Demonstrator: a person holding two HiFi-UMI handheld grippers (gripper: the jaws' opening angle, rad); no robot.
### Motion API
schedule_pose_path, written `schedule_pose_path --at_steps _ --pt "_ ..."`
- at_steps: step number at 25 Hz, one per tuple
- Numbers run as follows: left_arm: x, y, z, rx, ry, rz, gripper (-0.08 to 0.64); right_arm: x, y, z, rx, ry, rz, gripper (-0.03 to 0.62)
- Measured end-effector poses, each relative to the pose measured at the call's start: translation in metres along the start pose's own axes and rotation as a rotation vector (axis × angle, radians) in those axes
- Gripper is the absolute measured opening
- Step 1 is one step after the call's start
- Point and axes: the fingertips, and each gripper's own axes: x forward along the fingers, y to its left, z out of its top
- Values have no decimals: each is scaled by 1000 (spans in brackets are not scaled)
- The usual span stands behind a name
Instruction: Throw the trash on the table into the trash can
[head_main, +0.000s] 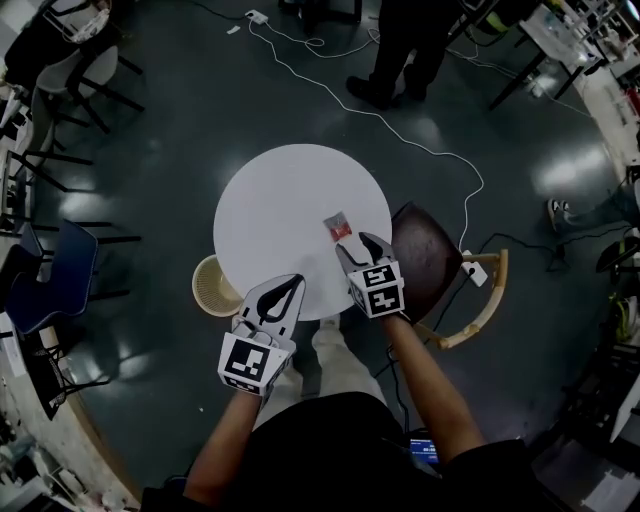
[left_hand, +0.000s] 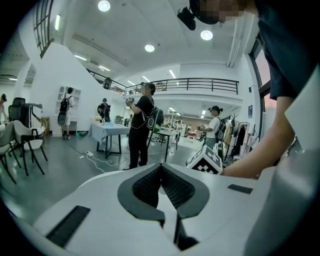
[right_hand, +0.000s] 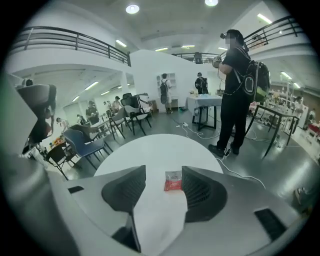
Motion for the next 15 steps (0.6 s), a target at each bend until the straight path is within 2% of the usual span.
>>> schedule_pose_path --at_steps 5,15 --pt "12 10 -13 -20 28 25 15 51 -19 -21 -11 79 -7 247" --pt "18 21 -39 -40 83 36 15 107 -31 -49 -78 192 -22 258"
